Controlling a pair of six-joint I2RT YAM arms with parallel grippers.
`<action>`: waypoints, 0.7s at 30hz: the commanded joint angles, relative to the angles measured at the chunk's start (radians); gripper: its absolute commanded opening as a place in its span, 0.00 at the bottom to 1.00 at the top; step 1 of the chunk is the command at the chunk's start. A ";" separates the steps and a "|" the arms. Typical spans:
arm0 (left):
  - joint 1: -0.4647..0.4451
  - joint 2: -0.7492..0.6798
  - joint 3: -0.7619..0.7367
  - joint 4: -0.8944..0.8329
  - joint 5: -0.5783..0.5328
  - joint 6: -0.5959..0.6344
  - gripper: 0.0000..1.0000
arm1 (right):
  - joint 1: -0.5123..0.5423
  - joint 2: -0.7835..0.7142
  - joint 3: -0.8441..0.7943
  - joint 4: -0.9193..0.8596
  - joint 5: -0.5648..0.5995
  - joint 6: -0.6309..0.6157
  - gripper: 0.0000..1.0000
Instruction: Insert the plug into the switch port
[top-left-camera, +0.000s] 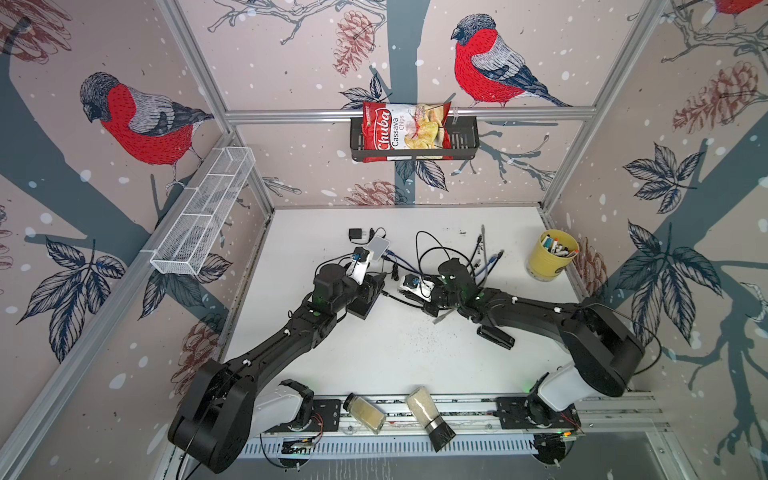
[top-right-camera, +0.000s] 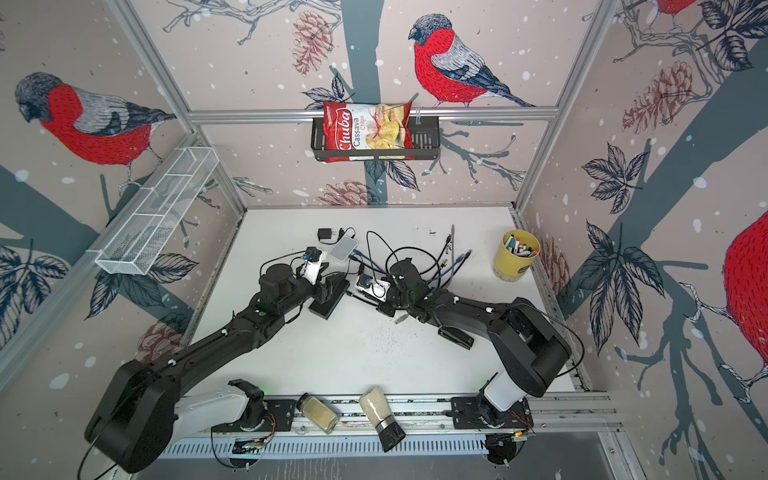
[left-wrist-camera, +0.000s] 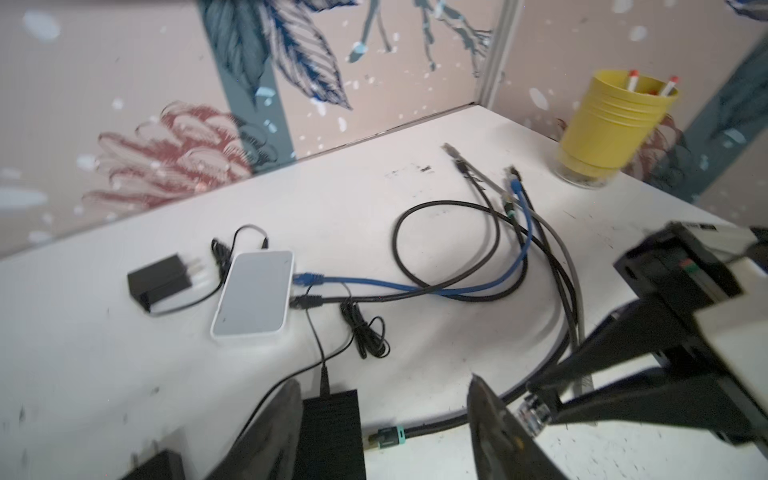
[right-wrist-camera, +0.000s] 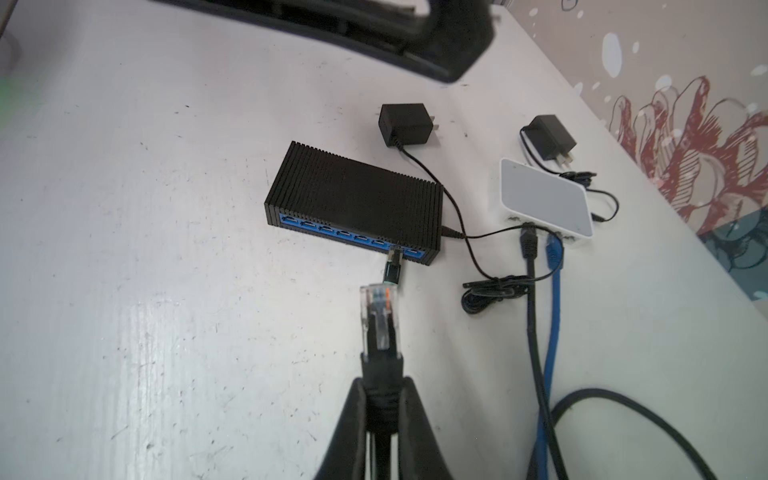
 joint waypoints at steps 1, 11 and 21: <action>0.018 0.018 -0.024 -0.056 -0.109 -0.199 0.64 | 0.012 0.031 0.037 -0.056 0.019 0.110 0.04; 0.049 0.094 -0.041 -0.091 -0.231 -0.314 0.64 | 0.091 0.169 0.113 -0.132 0.090 0.182 0.04; 0.142 0.267 0.016 -0.071 -0.073 -0.348 0.63 | 0.140 0.306 0.246 -0.211 0.174 0.230 0.04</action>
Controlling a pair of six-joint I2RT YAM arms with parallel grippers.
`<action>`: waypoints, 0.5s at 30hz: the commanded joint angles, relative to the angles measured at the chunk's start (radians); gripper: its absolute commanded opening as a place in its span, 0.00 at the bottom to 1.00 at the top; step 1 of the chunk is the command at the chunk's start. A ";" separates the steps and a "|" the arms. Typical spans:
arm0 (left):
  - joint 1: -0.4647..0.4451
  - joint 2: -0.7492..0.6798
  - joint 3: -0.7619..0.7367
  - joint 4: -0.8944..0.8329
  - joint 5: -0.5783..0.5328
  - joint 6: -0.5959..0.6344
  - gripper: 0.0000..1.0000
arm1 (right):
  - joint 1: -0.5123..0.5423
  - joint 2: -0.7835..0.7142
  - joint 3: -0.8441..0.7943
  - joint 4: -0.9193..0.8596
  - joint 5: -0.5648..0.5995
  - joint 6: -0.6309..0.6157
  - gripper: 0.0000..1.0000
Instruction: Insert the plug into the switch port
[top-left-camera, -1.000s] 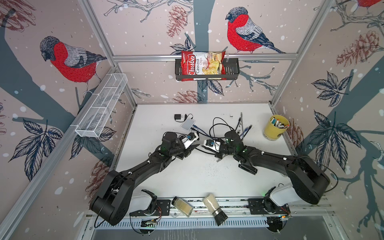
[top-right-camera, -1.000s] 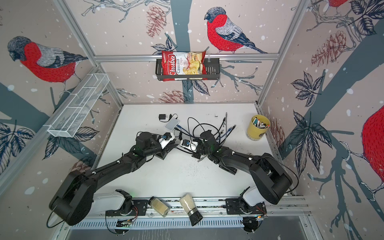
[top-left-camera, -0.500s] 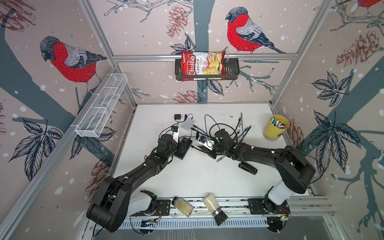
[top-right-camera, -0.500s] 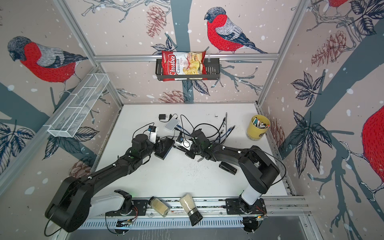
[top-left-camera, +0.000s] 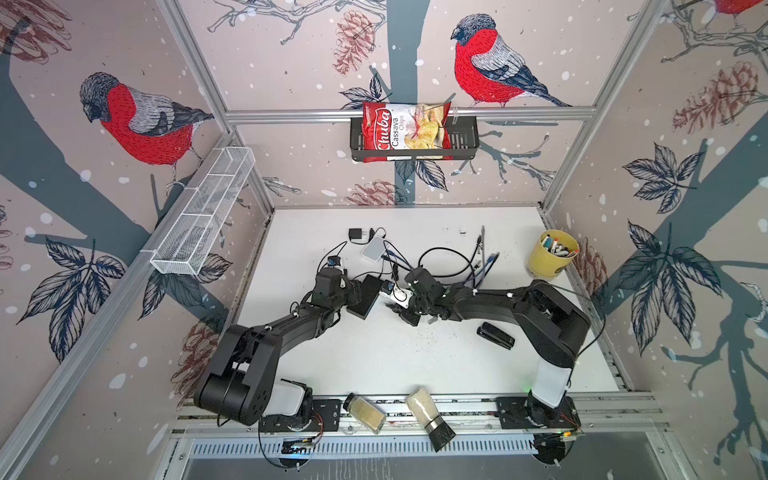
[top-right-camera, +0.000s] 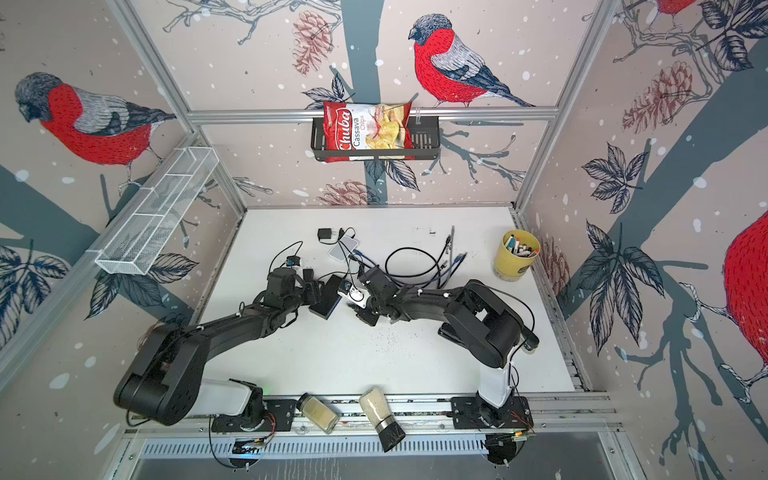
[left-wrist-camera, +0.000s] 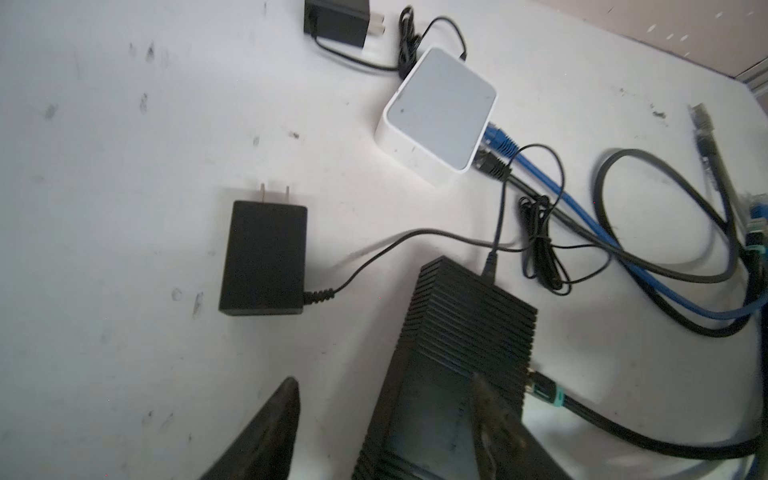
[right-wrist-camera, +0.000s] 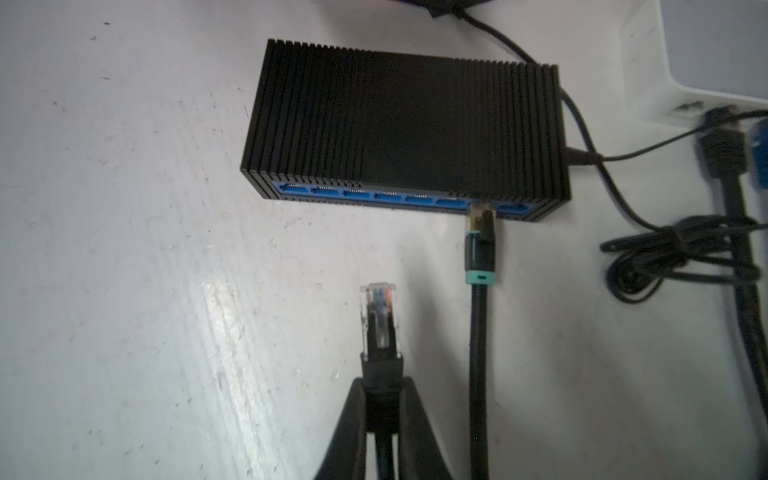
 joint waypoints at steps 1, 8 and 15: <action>0.007 0.039 0.034 0.024 0.084 -0.015 0.63 | 0.013 0.034 0.040 -0.036 0.051 0.044 0.04; 0.007 0.094 0.055 0.058 0.193 -0.005 0.61 | 0.022 0.101 0.108 -0.050 0.066 0.096 0.04; 0.007 0.126 0.033 0.100 0.230 -0.028 0.57 | 0.032 0.135 0.142 -0.053 0.088 0.121 0.03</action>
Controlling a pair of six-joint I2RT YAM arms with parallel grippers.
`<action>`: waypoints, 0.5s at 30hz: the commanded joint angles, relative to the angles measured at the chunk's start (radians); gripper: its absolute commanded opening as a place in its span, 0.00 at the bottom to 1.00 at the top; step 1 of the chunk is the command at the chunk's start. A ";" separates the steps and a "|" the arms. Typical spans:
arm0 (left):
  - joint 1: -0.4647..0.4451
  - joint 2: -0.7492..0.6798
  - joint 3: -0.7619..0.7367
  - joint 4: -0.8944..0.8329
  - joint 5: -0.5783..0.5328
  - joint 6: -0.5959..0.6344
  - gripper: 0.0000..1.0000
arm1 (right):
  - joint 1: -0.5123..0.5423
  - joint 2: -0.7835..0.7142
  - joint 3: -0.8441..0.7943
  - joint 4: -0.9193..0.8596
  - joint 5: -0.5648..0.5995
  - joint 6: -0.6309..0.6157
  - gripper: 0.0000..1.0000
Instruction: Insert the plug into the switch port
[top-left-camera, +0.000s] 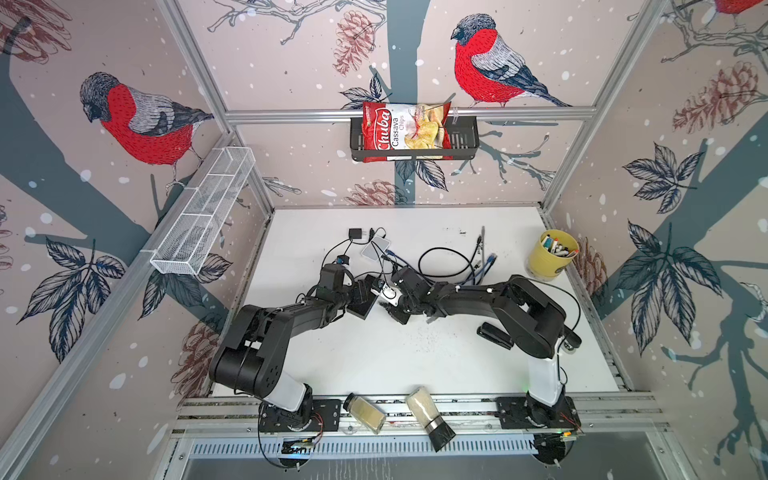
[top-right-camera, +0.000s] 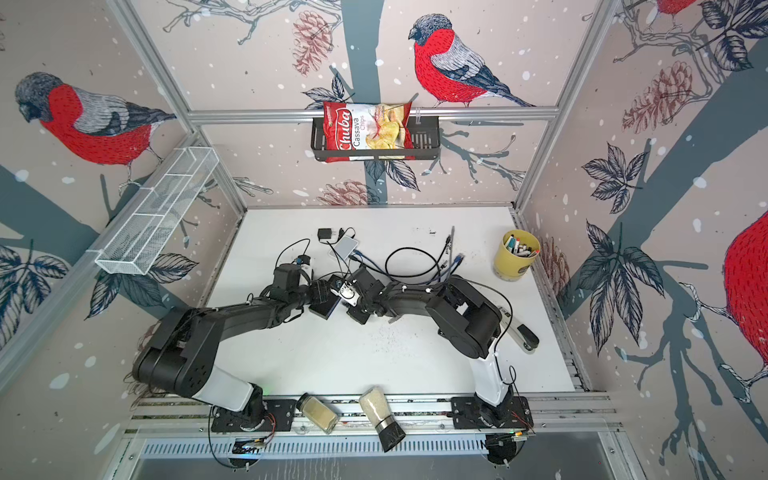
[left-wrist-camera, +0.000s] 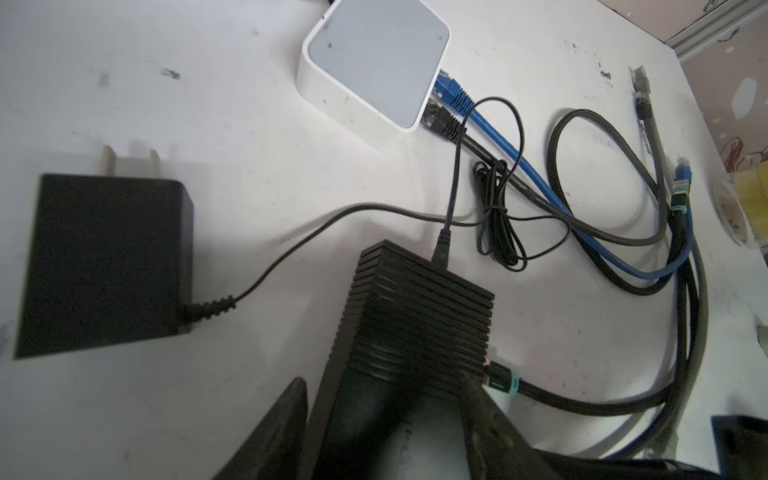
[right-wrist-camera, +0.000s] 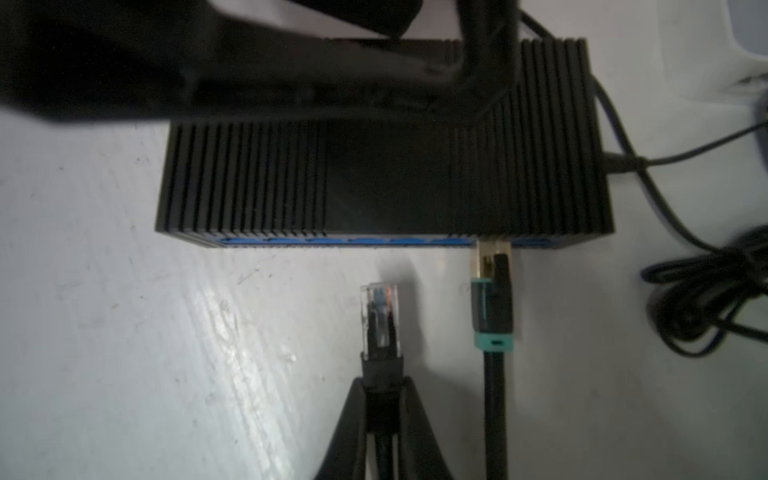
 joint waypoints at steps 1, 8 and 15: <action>0.002 0.017 -0.006 0.068 0.051 -0.022 0.56 | 0.003 0.013 0.013 -0.003 0.036 0.033 0.03; 0.001 0.052 -0.003 0.098 0.094 -0.029 0.49 | 0.002 0.035 0.044 -0.010 0.072 0.045 0.03; 0.002 0.040 -0.008 0.100 0.099 -0.020 0.45 | 0.001 0.050 0.058 -0.029 0.099 0.048 0.03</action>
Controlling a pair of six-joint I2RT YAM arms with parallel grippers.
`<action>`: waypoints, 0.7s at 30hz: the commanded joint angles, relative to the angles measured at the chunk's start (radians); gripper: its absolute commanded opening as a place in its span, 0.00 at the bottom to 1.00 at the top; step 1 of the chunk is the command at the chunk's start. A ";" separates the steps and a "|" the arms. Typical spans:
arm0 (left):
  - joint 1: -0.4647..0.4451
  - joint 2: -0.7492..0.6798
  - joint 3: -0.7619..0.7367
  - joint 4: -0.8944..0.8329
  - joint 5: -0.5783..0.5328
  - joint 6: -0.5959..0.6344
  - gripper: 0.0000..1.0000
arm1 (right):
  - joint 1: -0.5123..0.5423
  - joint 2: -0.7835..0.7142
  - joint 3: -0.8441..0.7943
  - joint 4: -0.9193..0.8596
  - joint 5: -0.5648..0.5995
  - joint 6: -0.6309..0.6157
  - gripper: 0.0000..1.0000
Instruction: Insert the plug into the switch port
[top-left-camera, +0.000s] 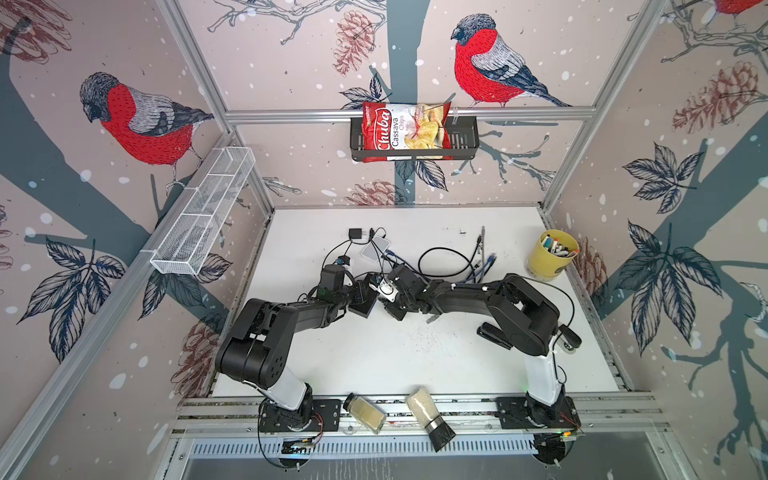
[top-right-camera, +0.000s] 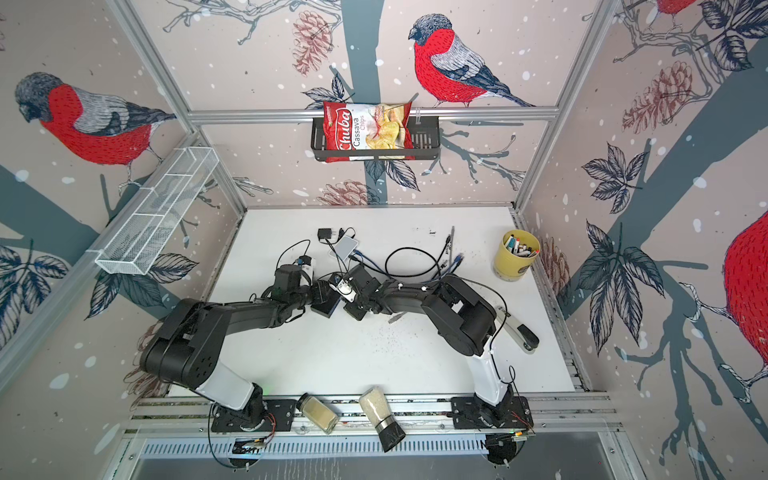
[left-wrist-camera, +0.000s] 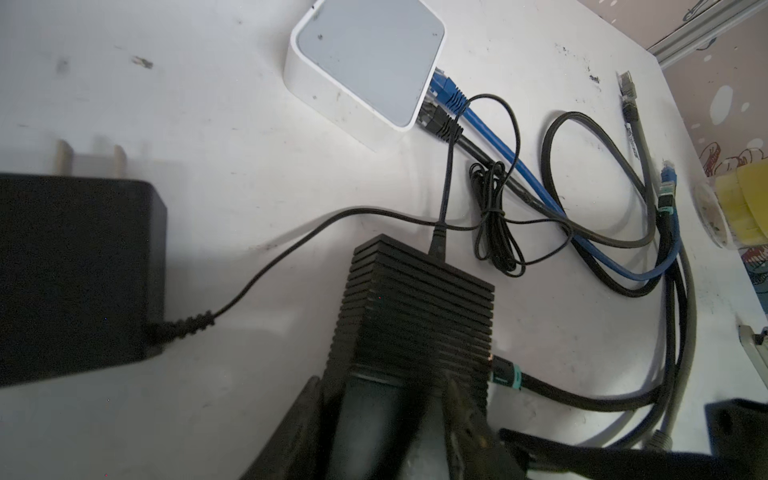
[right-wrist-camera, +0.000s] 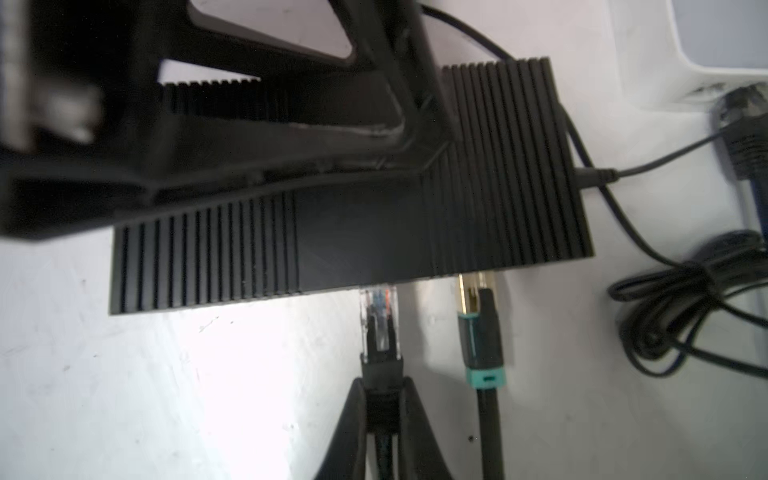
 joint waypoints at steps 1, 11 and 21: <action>-0.001 -0.007 -0.002 0.027 0.072 0.004 0.45 | 0.001 0.012 0.005 -0.023 0.045 0.009 0.03; 0.000 0.000 0.000 0.024 0.066 0.017 0.44 | 0.000 0.019 0.023 -0.070 0.085 0.004 0.03; -0.004 0.006 -0.026 0.072 0.105 0.018 0.43 | 0.015 0.042 0.080 -0.107 0.034 -0.028 0.03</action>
